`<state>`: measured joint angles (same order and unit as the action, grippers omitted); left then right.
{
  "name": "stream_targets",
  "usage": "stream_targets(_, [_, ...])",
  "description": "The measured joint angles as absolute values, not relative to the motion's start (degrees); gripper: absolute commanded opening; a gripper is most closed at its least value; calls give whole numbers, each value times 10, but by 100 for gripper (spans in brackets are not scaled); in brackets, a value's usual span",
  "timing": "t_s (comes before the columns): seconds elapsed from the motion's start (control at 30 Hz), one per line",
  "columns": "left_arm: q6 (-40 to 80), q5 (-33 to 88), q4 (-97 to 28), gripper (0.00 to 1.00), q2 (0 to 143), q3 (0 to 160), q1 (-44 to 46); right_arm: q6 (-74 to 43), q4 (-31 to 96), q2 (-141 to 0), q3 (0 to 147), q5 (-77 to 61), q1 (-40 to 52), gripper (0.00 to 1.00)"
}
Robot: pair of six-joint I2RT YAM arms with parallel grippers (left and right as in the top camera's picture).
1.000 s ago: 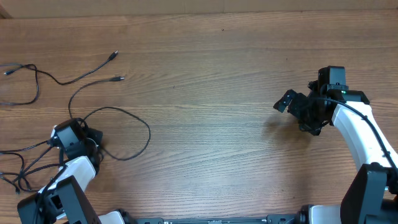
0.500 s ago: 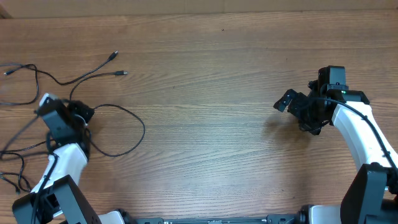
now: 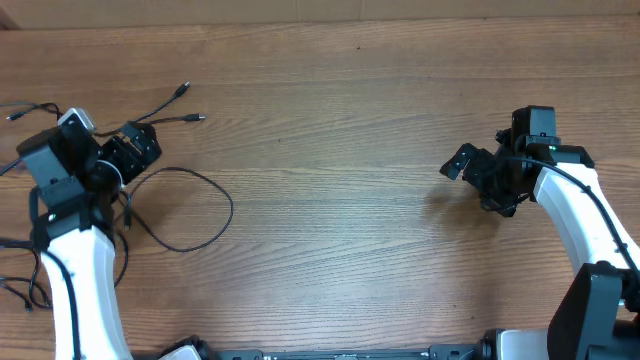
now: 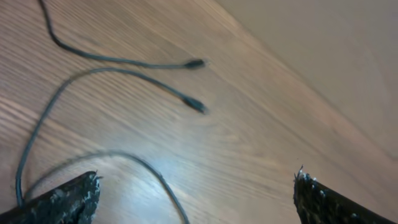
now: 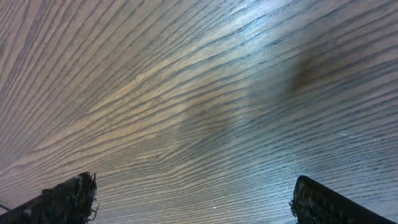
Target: Untangle cables
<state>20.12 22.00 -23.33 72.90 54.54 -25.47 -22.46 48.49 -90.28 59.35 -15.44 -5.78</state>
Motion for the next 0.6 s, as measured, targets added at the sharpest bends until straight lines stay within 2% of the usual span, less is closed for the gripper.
stream_targets(0.3, [95, 256, -435, 99, 541, 547, -255, -225, 485, -903, 593, -154, -58, 100])
stream_targets(0.6, [88, 263, -546, 100, 403, 548, -255, -225, 485, -903, 593, -154, -58, 100])
